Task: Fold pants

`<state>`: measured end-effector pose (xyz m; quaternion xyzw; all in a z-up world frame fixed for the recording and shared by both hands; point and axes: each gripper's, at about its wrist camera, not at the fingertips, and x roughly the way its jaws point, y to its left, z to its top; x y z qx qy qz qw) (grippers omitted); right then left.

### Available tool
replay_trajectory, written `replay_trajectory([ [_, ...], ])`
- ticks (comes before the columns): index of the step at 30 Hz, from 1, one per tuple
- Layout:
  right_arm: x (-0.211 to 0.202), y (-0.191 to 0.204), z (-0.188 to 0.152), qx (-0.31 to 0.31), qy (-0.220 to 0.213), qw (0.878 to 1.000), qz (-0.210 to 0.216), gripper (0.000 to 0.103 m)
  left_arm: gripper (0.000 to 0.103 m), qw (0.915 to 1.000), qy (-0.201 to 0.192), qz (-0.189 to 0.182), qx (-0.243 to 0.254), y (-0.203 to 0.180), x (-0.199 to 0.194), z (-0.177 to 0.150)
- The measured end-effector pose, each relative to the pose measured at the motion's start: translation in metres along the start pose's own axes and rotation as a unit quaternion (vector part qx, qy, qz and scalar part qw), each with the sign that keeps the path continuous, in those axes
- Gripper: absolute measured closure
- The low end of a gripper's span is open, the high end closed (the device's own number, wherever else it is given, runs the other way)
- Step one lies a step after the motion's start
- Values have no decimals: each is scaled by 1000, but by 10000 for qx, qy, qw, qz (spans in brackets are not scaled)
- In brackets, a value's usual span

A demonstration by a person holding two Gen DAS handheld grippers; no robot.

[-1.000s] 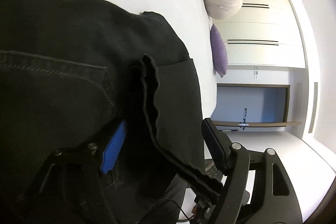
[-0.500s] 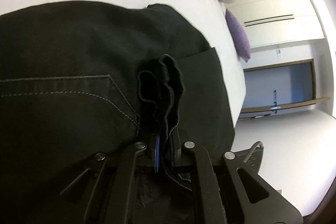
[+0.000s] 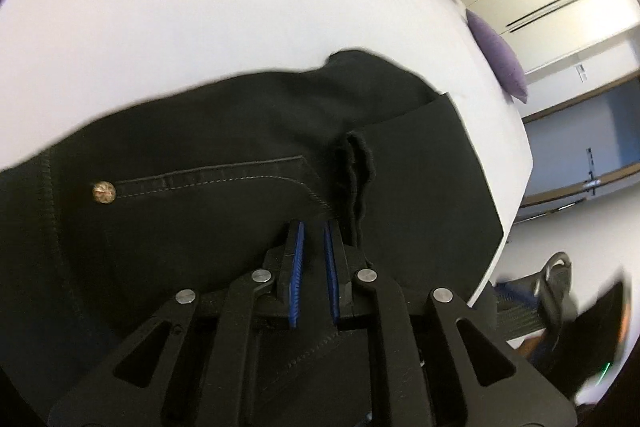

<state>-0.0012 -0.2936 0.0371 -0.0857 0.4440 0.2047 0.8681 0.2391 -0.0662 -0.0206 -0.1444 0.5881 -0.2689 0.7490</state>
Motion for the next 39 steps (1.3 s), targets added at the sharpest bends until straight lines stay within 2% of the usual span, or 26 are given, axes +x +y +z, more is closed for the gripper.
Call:
replay_trajectory([
  [2, -4, -42, 10, 792, -121, 9963, 304, 41, 93, 9994, -172, -186, 240, -23, -5, -3],
  [4, 0, -94, 22, 1594, -349, 9822, 929, 42, 93, 9977, -192, -430, 483, -51, 5, -3],
  [7, 24, -159, 37, 2481, -472, 9527, 1693, 44, 93, 9944, 118, -536, 899, -87, 40, -10],
  [9, 57, -194, 45, 3017, -295, 9214, 2431, 44, 93, 9940, 338, -349, 984, -96, 66, -14],
  [11, 88, -215, 48, 3335, -100, 9049, 2642, 44, 93, 9948, 626, -288, 756, -93, 91, -14],
  [13, 124, -231, 42, 3690, 371, 8859, 2787, 46, 93, 9953, 598, -448, 613, -88, 94, -13],
  [15, 148, -241, 29, 3987, 651, 8697, 2836, 63, 93, 9946, 686, -477, 611, -89, 96, -9],
  [17, 150, -240, 11, 4144, 525, 8592, 2955, 73, 93, 9946, 695, -431, 644, -91, 96, -9],
  [18, 148, -240, 5, 4212, 493, 8540, 3013, 73, 93, 9946, 673, -365, 702, -95, 97, -8],
  [20, 138, -234, -6, 4173, 475, 8543, 3062, 73, 93, 9942, 636, -218, 845, -108, 99, -6],
  [26, 87, -199, -38, 3420, 902, 8882, 2933, 73, 93, 9936, 587, -78, 966, -121, 103, -12],
  [29, 62, -186, -55, 3240, 1128, 8970, 2787, 71, 93, 9938, 571, -81, 955, -122, 99, -17],
  [31, 47, -187, -59, 3237, 1091, 9026, 2620, 71, 93, 9938, 553, -87, 962, -117, 98, -20],
  [33, 27, -197, -59, 3406, 783, 9011, 2567, 59, 93, 9937, 535, -91, 982, -101, 90, -27],
  [36, 10, -209, -43, 3626, 82, 8887, 2805, 50, 93, 9935, 509, -67, 1014, -97, 86, -33],
  [39, 27, -212, -20, 3673, 0, 8866, 2812, 43, 93, 9937, 494, -52, 1006, -97, 84, -34],
])
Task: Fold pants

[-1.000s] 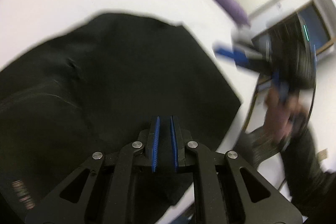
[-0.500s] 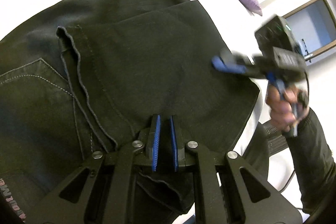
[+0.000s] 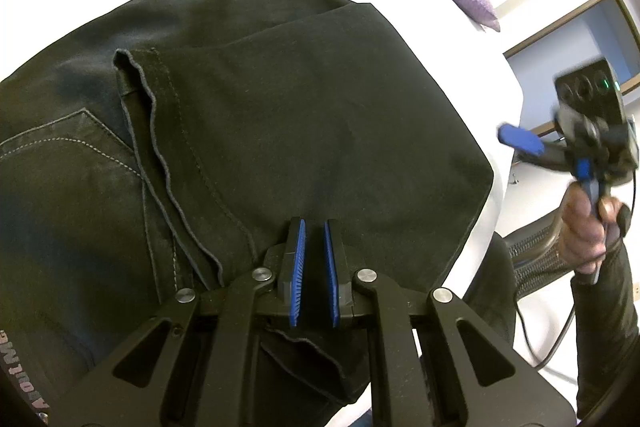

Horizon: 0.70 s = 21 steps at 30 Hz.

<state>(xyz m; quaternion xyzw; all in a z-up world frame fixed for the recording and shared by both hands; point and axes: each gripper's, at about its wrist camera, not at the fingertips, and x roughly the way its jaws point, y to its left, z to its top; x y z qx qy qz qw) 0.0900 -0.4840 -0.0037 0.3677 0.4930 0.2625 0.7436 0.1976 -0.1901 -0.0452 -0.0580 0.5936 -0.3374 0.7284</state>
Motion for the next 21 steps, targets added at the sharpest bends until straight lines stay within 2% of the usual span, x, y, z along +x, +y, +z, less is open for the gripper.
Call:
replay_trajectory([
  [4, 55, -13, 19, 305, 360, 9989, 43, 43, 93, 9999, -13, 112, 46, -2, -6, -4],
  [5, 75, -21, 24, 460, 486, 9977, -119, 45, 93, 9999, -18, 151, 52, -3, -9, -6],
  [6, 84, -27, 27, 516, 516, 9971, -236, 51, 93, 9998, -37, 183, 47, -4, -14, -9],
  [7, 92, -30, 29, 570, 455, 9969, -301, 54, 93, 9998, -53, 179, 37, -4, -18, -12],
  [9, 97, -32, 35, 845, 138, 9962, -170, 55, 93, 9999, -144, 60, 11, -5, -30, -22],
  [11, 85, -38, 38, 1207, -412, 9916, -230, 55, 93, 9996, -289, -22, -45, -3, -46, -36],
  [13, 74, -34, 38, 1260, -714, 9886, -408, 51, 93, 9986, -478, -117, -173, 2, -69, -54],
  [15, 73, -14, 31, 940, -776, 9921, -303, 41, 93, 9963, -757, -244, -332, 9, -95, -77],
  [16, 77, -3, 25, 761, -729, 9942, -189, 41, 93, 9945, -920, -262, -431, 13, -106, -88],
  [19, 89, 17, 10, 478, -633, 9968, -19, 41, 93, 9829, -1377, -447, -1135, 40, -136, -123],
  [21, 101, 24, 2, 477, -623, 9967, 208, 41, 92, 9649, -1754, -579, -1867, 65, -154, -144],
])
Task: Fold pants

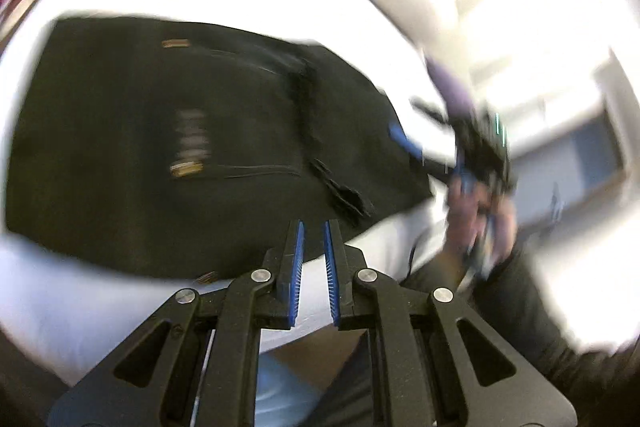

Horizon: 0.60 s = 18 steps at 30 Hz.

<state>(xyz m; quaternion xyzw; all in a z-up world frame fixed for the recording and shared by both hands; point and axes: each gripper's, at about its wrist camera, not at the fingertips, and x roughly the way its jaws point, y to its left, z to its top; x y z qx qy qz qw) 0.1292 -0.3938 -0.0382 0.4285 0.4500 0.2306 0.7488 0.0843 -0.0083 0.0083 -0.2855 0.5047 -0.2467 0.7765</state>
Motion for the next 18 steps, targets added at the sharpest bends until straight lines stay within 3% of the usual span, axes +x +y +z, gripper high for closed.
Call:
replay_trajectory([
  [1, 8, 1, -4, 50, 26, 10000, 66, 41, 83, 9994, -186, 21, -293, 12, -10, -1],
  [3, 19, 3, -14, 87, 107, 9998, 127, 41, 40, 9949, -546, -10, -849, 32, -28, -6],
  [4, 24, 5, -18, 90, 148, 9997, 164, 41, 11, 9919, -706, -50, -1053, 39, -36, -9],
  [6, 36, 12, -24, 93, 192, 9995, 232, 41, 7, 9840, -979, -181, -1478, 52, -47, -14],
  [9, 40, 21, -26, 24, 183, 9993, 311, 41, 7, 9724, -958, -612, -2037, 69, -41, -20],
  [12, 33, 22, -25, -29, 169, 9993, 346, 41, 7, 9543, -948, -864, -2699, 89, -31, -26],
  [18, 35, 24, -26, -103, 209, 9990, 387, 41, 7, 9281, -1529, -1070, -3222, 114, -22, -22],
])
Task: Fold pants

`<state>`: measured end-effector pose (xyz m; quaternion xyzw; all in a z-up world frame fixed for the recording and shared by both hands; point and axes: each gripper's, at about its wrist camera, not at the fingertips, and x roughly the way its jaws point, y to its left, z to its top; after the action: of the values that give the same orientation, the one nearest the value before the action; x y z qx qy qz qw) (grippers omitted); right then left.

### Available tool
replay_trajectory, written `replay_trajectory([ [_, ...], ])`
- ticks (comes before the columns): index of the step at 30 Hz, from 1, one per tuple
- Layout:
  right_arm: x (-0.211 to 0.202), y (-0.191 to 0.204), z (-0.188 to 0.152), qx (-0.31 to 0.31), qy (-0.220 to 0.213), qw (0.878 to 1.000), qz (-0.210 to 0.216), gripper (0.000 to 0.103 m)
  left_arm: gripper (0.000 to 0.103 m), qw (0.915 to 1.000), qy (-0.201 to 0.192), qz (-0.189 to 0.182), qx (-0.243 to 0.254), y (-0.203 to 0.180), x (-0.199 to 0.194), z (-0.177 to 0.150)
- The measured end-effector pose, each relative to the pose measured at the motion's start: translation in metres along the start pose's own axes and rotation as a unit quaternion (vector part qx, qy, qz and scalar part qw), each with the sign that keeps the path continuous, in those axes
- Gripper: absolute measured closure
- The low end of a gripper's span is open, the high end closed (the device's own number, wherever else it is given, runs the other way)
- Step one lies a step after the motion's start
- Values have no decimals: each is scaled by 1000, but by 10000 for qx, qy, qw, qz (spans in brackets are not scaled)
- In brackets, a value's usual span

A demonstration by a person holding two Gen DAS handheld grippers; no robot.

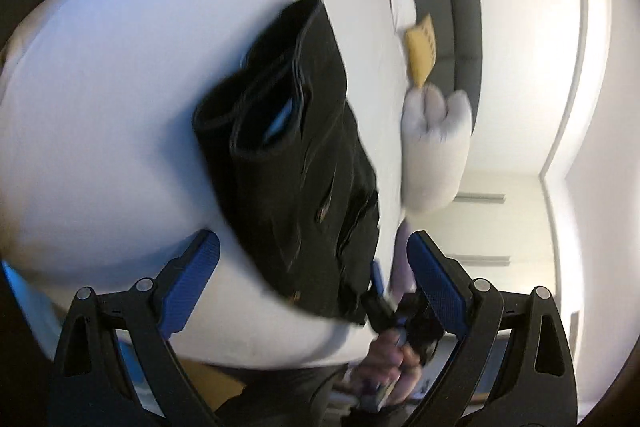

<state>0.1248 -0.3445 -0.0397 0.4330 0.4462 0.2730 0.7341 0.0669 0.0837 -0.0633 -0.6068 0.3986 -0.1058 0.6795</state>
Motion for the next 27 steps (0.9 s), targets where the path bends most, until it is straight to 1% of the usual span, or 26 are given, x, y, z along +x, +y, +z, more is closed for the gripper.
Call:
replay_trajectory([
  [5, 1, -2, -2, -56, 98, 9999, -78, 41, 9, 9986, -338, -221, -355, 10, 15, 9],
  [7, -1, -4, -4, -83, 120, 9998, -102, 41, 9, 9979, -391, -277, -438, 8, 21, 13],
  [9, 0, -4, -2, -69, 127, 9998, -106, 41, 12, 9973, -405, -308, -527, 4, 26, 18],
  [10, 0, -5, -1, -66, 132, 9998, -114, 41, 19, 9970, -403, -348, -562, 3, 27, 16],
  [11, 1, -5, 1, -66, 150, 9998, -128, 41, 29, 9970, -373, -357, -570, 0, 30, 19],
  [12, 1, -5, 3, -74, 174, 9997, -137, 41, 35, 9974, -333, -333, -551, -2, 34, 20],
  [13, 2, -4, 5, -93, 201, 9997, -142, 41, 41, 9978, -301, -284, -527, 0, 29, 18],
  [14, 4, -3, 7, -126, 241, 9995, -141, 41, 45, 9981, -268, -247, -491, -4, 33, 20],
  [15, 6, -1, 11, -165, 308, 9993, -133, 41, 47, 9985, -233, -217, -445, -6, 35, 21],
  [17, 16, 4, 16, -252, 502, 9984, -91, 41, 64, 9994, -107, -159, -276, -16, 42, 25],
  [19, 27, 10, 20, -340, 762, 9965, -87, 41, 74, 9998, -18, -183, -113, -27, 46, 28],
  [20, 37, 13, 22, -414, 974, 9943, -128, 41, 76, 9998, 23, -195, 32, -34, 50, 30],
  [22, 49, 15, 25, -532, 1213, 9908, -262, 41, 79, 9993, 52, -116, 357, -49, 56, 31],
  [23, 60, 14, 27, -544, 1401, 9880, -361, 41, 81, 9986, 65, -67, 515, -57, 61, 29],
  [25, 78, 2, 27, -399, 1719, 9827, -561, 38, 84, 9962, 76, 104, 863, -69, 69, 31],
  [27, 90, -11, 24, -331, 1871, 9787, -781, 38, 85, 9940, 107, 226, 1061, -78, 77, 32],
])
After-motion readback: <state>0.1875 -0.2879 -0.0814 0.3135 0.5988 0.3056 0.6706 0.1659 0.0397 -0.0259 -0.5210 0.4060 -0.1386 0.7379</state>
